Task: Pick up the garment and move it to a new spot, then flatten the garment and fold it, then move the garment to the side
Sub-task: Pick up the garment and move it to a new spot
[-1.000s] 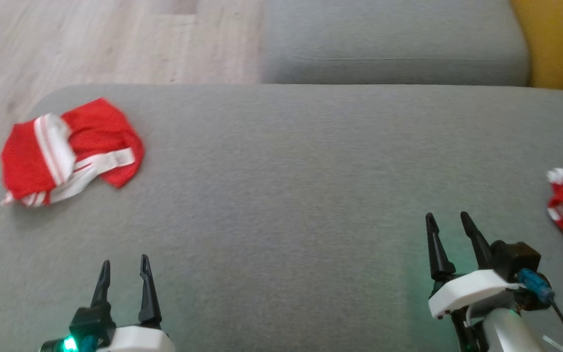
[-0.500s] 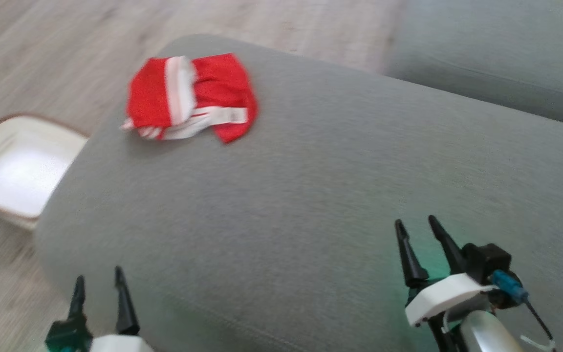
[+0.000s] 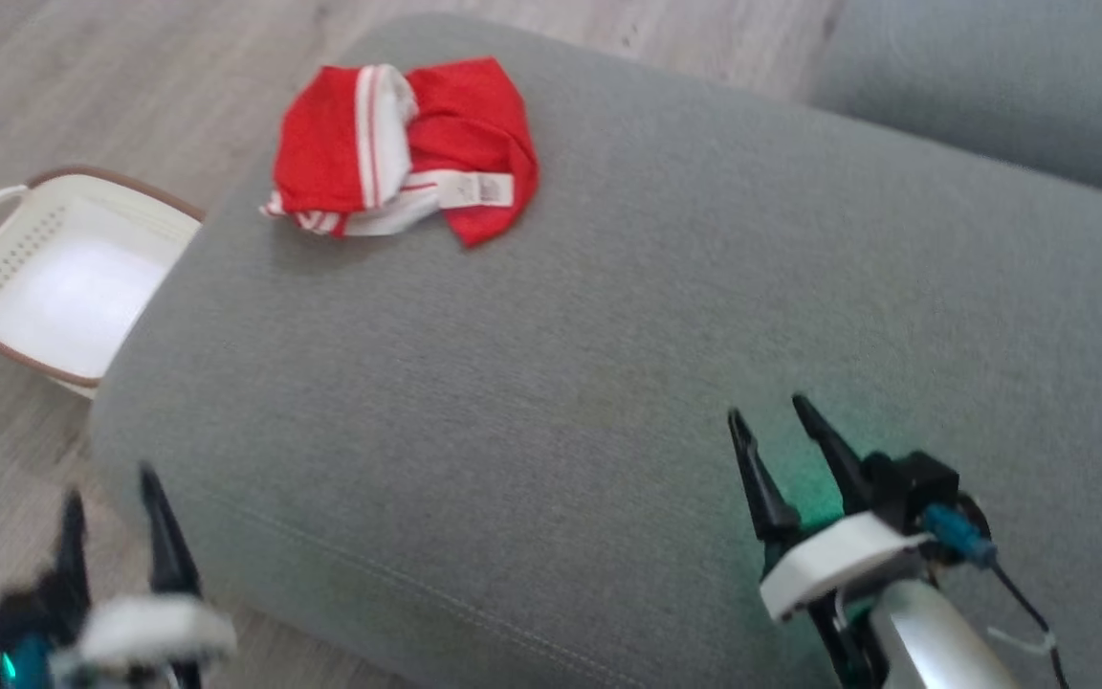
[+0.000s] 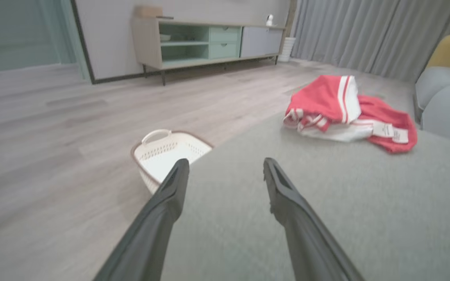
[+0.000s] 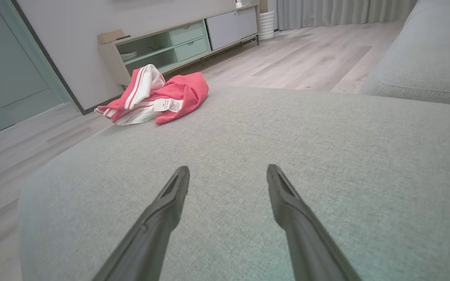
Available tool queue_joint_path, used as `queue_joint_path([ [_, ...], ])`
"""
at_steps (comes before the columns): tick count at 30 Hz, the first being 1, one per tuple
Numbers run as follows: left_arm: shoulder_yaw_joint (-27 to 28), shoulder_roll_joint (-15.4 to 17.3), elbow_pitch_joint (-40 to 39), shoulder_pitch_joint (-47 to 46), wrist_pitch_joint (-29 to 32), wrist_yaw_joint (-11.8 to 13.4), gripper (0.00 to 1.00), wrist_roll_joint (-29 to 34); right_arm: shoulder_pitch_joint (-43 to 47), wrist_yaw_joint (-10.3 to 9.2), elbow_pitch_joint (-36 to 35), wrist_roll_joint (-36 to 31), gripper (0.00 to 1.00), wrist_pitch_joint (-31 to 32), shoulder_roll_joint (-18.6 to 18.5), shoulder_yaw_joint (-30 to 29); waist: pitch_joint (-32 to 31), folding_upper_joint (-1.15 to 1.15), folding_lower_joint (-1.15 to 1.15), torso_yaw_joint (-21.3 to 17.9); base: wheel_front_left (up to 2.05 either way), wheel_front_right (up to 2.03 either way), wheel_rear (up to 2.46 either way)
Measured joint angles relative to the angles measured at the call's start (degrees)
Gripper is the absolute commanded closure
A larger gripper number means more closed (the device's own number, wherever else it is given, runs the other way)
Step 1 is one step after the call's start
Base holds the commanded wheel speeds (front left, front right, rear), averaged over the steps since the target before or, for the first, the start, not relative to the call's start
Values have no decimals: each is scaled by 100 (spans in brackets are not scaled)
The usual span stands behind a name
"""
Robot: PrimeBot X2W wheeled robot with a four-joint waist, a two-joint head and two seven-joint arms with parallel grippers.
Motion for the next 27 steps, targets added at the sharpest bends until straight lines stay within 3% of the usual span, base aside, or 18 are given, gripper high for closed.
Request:
queue_joint_path([
  [5,136,199,-51,-882,0,-162,0,136,-231,0,-244,-129,0,0,-3,22,305,0,0,-191,0,0,0],
  [11,70,725,428,-2151,-1,-488,0,209,-543,0,-593,-278,0,-1,-26,208,818,0,1,-530,0,0,0],
  [18,-553,1156,1806,-3577,32,-635,0,-275,-698,0,-1007,-469,0,-1,-54,414,1402,0,2,-1015,0,0,0],
  [27,-1569,1624,2966,-4519,355,-635,0,-1089,-966,0,-1294,-454,0,-1,-89,547,1907,0,1,-1503,0,0,0],
])
